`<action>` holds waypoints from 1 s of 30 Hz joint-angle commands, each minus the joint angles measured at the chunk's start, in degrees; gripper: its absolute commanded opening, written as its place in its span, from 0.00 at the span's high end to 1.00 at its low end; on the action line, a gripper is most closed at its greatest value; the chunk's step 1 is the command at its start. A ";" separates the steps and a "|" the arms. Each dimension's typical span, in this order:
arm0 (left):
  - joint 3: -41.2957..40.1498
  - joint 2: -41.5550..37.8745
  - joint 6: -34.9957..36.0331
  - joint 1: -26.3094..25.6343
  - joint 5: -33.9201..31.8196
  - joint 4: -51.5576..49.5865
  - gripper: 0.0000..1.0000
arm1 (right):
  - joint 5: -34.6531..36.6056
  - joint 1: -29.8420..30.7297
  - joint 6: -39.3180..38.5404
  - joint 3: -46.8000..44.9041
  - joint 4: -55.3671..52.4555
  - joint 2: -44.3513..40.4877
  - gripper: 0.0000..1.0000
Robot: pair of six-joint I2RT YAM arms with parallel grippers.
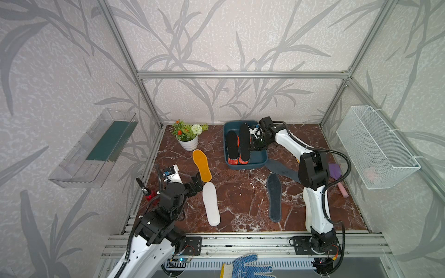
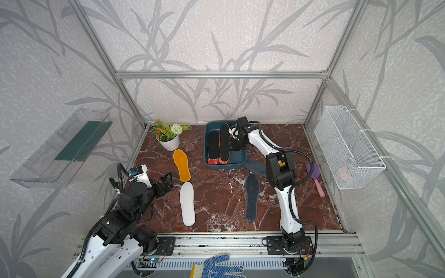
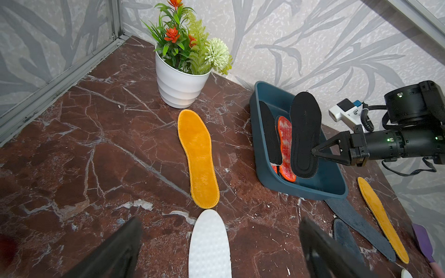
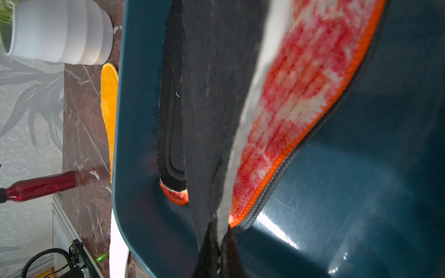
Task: Put the insoles into the storage box
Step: Place the insole in the storage box.
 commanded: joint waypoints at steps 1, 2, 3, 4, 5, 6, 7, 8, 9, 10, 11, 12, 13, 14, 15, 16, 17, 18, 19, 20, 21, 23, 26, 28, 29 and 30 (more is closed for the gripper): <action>-0.43 -0.61 -1.27 0.11 -1.54 -1.66 0.01 | -0.49 -0.23 -1.33 2.64 -3.33 2.02 1.00; -0.43 -0.61 -1.36 0.16 -1.54 -1.75 0.01 | -0.26 -0.27 -1.25 3.00 -3.49 2.43 1.00; -0.43 -0.61 -1.46 0.11 -1.56 -1.75 0.01 | -0.13 -0.31 -1.25 3.19 -3.50 2.78 1.00; -0.43 -0.61 -1.52 0.15 -1.61 -1.80 0.01 | 0.09 -0.32 -1.17 3.50 -3.62 3.19 1.00; -0.40 -0.54 -1.61 0.14 -1.60 -2.00 0.01 | 0.48 -0.32 -1.13 3.90 -3.90 3.63 1.00; -0.43 -0.70 -1.72 0.14 -1.63 -1.97 0.01 | 0.71 -0.32 -1.17 4.26 -4.08 3.99 1.00; -0.57 -0.70 -1.75 0.12 -1.57 -1.97 0.01 | 0.88 -0.34 -1.36 4.87 -4.42 4.46 1.00; -0.52 -0.70 -1.81 0.16 -1.52 -1.93 0.01 | 1.17 -0.32 -1.50 5.51 -4.89 4.93 1.00; -0.53 -0.70 -1.82 0.11 -1.66 -1.87 0.01 | 1.40 -0.32 -1.74 6.27 -5.34 5.50 1.00; -0.52 -0.70 -1.85 0.16 -1.63 -1.86 0.01 | 1.67 -0.32 -1.94 7.14 -5.92 6.05 1.00; -0.52 -0.70 -1.87 0.11 -1.67 -1.86 0.01 | 1.91 -0.32 -2.21 7.80 -6.52 6.53 1.00; -0.52 -0.70 -1.90 0.13 -1.70 -1.85 0.01 | 2.28 -0.32 -2.39 8.51 -7.10 7.05 1.00; -0.54 -0.70 -1.98 0.13 -1.67 -1.83 0.01 | 2.63 -0.34 -2.59 9.06 -7.51 7.36 1.00; -0.52 -0.61 -2.06 0.13 -1.68 -1.82 0.01 | 2.90 -0.32 -2.68 9.41 -7.75 7.57 1.00; -0.54 -0.61 -2.15 0.18 -1.79 -1.80 0.01 | 3.00 -0.32 -2.81 9.77 -7.95 7.69 0.97; -0.61 -0.61 -2.22 0.11 -1.72 -1.83 0.01 | 3.13 -0.32 -2.88 10.24 -8.30 7.88 0.93; -0.61 -0.53 -2.29 0.19 -1.72 -1.85 0.01 | 3.13 -0.32 -2.92 10.68 -8.64 7.92 0.87; -0.61 -0.52 -2.34 0.05 -1.73 -1.90 0.01 | 3.21 -0.25 -3.05 11.00 -8.84 7.96 0.81; -0.55 -0.51 -2.47 0.16 -1.87 -1.99 0.01 | 3.30 -0.23 -3.22 11.11 -8.81 7.64 0.76; -0.52 -0.43 -2.58 0.15 -1.94 -2.02 0.01 | 3.56 -0.14 -3.28 10.99 -8.81 7.35 0.71; -0.48 -0.44 -2.75 0.12 -2.10 -2.27 0.01 | 4.10 0.05 -3.40 10.92 -8.75 6.90 0.66; -0.43 -0.35 -3.10 0.11 -2.62 -2.48 0.01 | 5.49 0.62 -4.10 10.60 -8.67 5.54 0.56; -0.43 -0.26 -3.71 0.18 -3.26 -2.78 0.01 | 9.17 1.76 -4.74 10.14 -8.64 2.79 0.34; -0.52 -0.07 -4.26 0.19 -3.77 -2.97 0.01 | 10.81 2.21 -4.57 10.08 -8.68 0.97 0.18; -0.53 0.00 -4.51 0.14 -3.93 -3.15 0.01 | 11.39 2.23 -4.35 9.95 -8.64 0.13 0.15; -0.52 0.07 -4.74 0.11 -4.17 -3.20 0.01 | 11.88 2.24 -4.04 9.72 -8.49 -0.83 0.13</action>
